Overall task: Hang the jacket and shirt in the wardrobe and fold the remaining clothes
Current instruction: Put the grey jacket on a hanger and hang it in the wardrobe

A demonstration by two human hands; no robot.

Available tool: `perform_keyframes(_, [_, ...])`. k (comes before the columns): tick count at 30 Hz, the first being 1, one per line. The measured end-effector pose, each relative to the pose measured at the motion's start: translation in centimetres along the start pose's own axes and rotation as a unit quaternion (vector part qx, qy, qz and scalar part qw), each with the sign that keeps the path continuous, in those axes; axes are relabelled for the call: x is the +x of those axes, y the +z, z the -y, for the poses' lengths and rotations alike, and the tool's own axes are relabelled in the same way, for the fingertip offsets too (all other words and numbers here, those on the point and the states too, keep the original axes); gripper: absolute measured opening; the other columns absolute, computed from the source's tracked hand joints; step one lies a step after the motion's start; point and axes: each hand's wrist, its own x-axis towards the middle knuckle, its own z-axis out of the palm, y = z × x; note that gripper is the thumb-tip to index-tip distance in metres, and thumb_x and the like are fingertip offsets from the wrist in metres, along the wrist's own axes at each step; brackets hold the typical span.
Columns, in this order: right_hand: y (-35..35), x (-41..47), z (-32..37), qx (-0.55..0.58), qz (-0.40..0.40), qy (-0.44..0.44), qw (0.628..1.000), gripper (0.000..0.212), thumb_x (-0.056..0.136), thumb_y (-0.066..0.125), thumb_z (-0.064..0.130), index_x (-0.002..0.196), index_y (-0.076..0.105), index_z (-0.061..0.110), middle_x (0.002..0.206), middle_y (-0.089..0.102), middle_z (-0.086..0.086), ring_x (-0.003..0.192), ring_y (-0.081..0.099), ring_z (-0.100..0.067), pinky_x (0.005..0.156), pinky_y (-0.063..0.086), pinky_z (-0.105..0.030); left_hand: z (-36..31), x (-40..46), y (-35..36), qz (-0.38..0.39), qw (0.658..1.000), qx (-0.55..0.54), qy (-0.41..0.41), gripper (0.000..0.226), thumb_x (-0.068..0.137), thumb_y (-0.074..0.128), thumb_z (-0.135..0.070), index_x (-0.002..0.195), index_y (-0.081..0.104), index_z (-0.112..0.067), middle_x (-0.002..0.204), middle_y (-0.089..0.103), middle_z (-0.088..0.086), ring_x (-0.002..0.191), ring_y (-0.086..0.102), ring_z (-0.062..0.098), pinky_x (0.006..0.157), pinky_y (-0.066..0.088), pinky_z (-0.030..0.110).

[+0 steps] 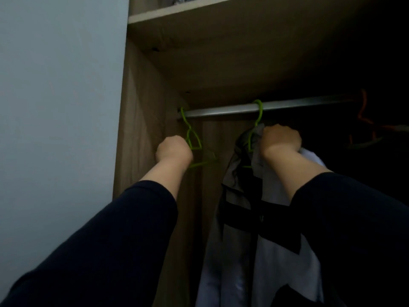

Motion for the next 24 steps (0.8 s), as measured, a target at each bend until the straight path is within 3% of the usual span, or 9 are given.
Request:
perform_keyframes(3, [-0.4, 0.0, 0.3, -0.008, 0.016, -0.006, 1.000, 0.031, 0.097, 0.042, 0.010, 0.124, 0.056, 0.011, 0.119, 0.062, -0.009, 0.108, 0.062, -0.026, 0.068, 0.041, -0.031, -0.7, 0.0, -0.6, -0.034, 0.999, -0.012, 0.012, 0.022, 0.094, 0.042, -0.002, 0.092, 0.063, -0.002, 0.083, 0.057, 0.009, 0.074, 0.053, 0.023, 0.066, 0.045, 0.031])
perform_keyframes(9, [-0.8, -0.5, 0.4, -0.016, 0.016, -0.017, 1.000, 0.033, 0.097, 0.042, 0.011, 0.128, 0.053, 0.015, 0.118, 0.062, -0.007, 0.107, 0.062, -0.024, 0.067, 0.040, -0.030, -1.0, -1.4, -1.4, -0.025, 1.000, 0.018, 0.000, 0.019, 0.093, 0.044, -0.004, 0.083, 0.060, -0.006, 0.069, 0.052, 0.006, 0.058, 0.048, 0.019, 0.058, 0.041, 0.031])
perform_keyframes(11, [-0.8, -1.4, 0.3, -0.025, 0.007, -0.029, 0.999, 0.035, 0.097, 0.042, 0.012, 0.131, 0.049, 0.011, 0.122, 0.060, -0.009, 0.111, 0.060, -0.026, 0.073, 0.042, -0.031, -0.8, -2.5, -1.0, -0.032, 0.999, 0.028, 0.000, 0.019, 0.094, 0.044, -0.005, 0.095, 0.063, -0.005, 0.079, 0.059, 0.006, 0.065, 0.054, 0.019, 0.058, 0.042, 0.032])
perform_keyframes(15, [-0.4, -3.4, -0.1, -0.028, -0.029, -0.040, 0.998, 0.030, 0.097, 0.045, 0.010, 0.126, 0.048, 0.005, 0.121, 0.058, -0.014, 0.106, 0.060, -0.029, 0.072, 0.040, -0.032, 0.2, -5.1, -0.1, -0.028, 0.999, 0.038, -0.009, 0.027, 0.096, 0.041, -0.009, 0.119, 0.055, -0.005, 0.111, 0.064, 0.012, 0.099, 0.063, 0.028, 0.064, 0.042, 0.033])
perform_keyframes(19, [-1.2, -5.5, 0.0, -0.021, -0.027, -0.059, 0.998, 0.036, 0.096, 0.042, 0.010, 0.132, 0.045, 0.004, 0.123, 0.054, -0.017, 0.109, 0.057, -0.032, 0.082, 0.044, -0.035, 1.3, -7.9, 0.1, -0.012, 0.999, 0.039, -0.017, 0.029, 0.096, 0.039, -0.009, 0.122, 0.051, -0.005, 0.117, 0.063, 0.013, 0.106, 0.062, 0.029, 0.067, 0.041, 0.033])
perform_keyframes(24, [-3.0, -8.8, -0.1, -0.039, -0.008, -0.055, 0.998, 0.034, 0.095, 0.043, 0.012, 0.127, 0.053, 0.007, 0.123, 0.053, -0.016, 0.112, 0.052, -0.032, 0.077, 0.040, -0.036, 2.6, -11.4, 0.1, 0.015, 0.999, 0.039, -0.021, 0.024, 0.096, 0.044, -0.010, 0.118, 0.052, -0.007, 0.110, 0.064, 0.011, 0.100, 0.063, 0.028, 0.064, 0.042, 0.033])
